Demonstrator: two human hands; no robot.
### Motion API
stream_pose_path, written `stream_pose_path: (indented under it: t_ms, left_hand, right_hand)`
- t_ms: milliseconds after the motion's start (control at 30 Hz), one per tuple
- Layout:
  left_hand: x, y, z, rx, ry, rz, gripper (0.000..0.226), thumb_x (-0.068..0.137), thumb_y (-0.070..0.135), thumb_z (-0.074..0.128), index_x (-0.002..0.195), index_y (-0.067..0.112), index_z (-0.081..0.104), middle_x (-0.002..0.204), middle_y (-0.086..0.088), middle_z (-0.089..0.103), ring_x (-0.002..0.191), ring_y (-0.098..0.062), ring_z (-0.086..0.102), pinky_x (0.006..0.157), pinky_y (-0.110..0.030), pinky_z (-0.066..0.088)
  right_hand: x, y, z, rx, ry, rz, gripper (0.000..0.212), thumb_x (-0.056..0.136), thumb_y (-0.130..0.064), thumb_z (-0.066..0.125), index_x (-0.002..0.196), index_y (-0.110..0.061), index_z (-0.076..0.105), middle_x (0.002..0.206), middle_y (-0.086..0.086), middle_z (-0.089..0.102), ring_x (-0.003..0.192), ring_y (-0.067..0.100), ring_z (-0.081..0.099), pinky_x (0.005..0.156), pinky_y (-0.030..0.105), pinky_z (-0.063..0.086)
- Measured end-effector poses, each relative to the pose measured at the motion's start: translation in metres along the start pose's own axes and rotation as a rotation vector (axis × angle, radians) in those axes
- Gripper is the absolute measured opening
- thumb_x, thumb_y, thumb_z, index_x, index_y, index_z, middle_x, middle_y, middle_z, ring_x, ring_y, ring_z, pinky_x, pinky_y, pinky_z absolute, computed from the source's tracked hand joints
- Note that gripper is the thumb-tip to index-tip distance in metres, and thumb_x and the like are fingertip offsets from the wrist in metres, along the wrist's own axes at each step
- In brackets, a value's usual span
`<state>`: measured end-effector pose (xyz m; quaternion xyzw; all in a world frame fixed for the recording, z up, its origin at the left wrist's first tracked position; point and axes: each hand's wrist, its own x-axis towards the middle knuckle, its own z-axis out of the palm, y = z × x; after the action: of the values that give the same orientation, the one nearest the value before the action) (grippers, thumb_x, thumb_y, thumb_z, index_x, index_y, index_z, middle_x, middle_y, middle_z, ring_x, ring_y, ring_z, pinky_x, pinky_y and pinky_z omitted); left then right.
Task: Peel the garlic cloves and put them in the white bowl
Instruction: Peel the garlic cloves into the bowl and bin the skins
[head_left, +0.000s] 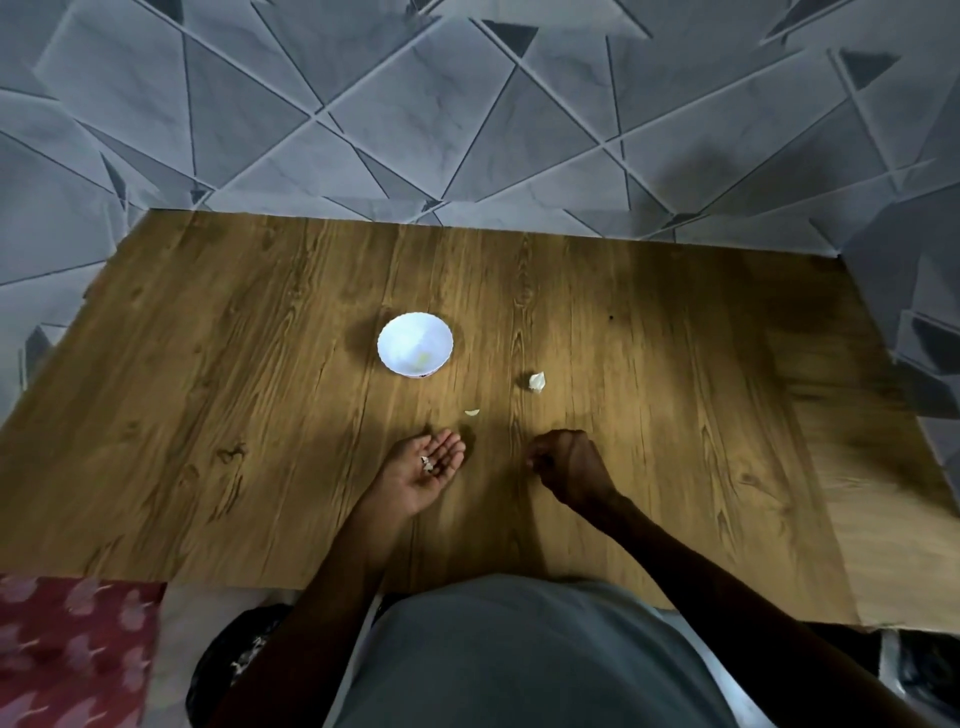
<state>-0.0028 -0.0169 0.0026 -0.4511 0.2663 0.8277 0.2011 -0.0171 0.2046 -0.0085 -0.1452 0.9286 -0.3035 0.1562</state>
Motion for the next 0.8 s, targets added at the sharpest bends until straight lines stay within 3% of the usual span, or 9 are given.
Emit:
stream_pose_path:
  t_ms: [233,367,467,533,700,800]
  left_hand:
    - [-0.007,0.003,0.009,-0.022,0.003,0.011,0.034,0.105,0.017,0.034,0.117,-0.001,0.059,0.139,-0.015,0.054,0.13,-0.025,0.05,0.099,-0.033,0.043]
    - [-0.004,0.0,0.011,-0.011,0.006,0.014,0.033,0.105,0.016,0.034,0.113,-0.002,0.061,0.136,-0.015,0.056,0.128,-0.025,0.051,0.097,-0.033,0.043]
    - [0.0,-0.003,0.013,0.005,0.012,0.011,0.032,0.105,0.016,0.035,0.108,-0.001,0.062,0.131,-0.014,0.059,0.117,-0.024,0.057,0.097,-0.033,0.044]
    - [0.002,-0.005,0.015,0.004,0.017,0.005,0.032,0.104,0.016,0.035,0.103,-0.001,0.062,0.137,-0.015,0.056,0.125,-0.025,0.054,0.096,-0.033,0.044]
    - [0.005,-0.008,0.02,-0.007,0.023,-0.007,0.032,0.104,0.016,0.036,0.102,-0.001,0.062,0.135,-0.015,0.057,0.129,-0.025,0.051,0.096,-0.033,0.044]
    - [0.004,-0.01,0.023,0.007,0.026,0.001,0.033,0.104,0.016,0.035,0.111,-0.001,0.062,0.129,-0.015,0.06,0.129,-0.026,0.051,0.096,-0.033,0.044]
  right_hand:
    - [0.012,0.011,0.005,0.069,0.094,-0.021,0.025,0.093,-0.004,0.055,0.075,-0.011,0.072,0.077,-0.001,0.073,0.068,0.009,0.069,0.062,0.033,0.059]
    - [0.012,0.027,0.001,0.034,0.112,0.05,0.021,0.091,0.0,0.056,0.082,-0.012,0.072,0.082,0.001,0.072,0.072,0.01,0.069,0.065,0.034,0.06]
    - [0.007,0.033,0.001,0.01,0.028,0.005,0.021,0.086,0.002,0.063,0.093,-0.015,0.073,0.095,-0.004,0.071,0.083,0.002,0.065,0.075,0.019,0.056]
    - [0.003,0.034,0.005,-0.041,-0.021,-0.077,0.021,0.089,-0.004,0.064,0.104,-0.016,0.072,0.105,-0.003,0.069,0.09,0.001,0.062,0.08,0.014,0.052]
    - [-0.001,0.021,0.01,-0.127,-0.018,-0.115,0.02,0.098,-0.019,0.054,0.113,-0.014,0.066,0.113,0.002,0.063,0.098,0.015,0.061,0.087,0.029,0.052]
    - [0.002,0.018,0.013,-0.246,-0.082,-0.152,0.031,0.098,-0.024,0.054,0.126,-0.01,0.058,0.126,0.008,0.057,0.111,0.024,0.057,0.094,0.033,0.048]
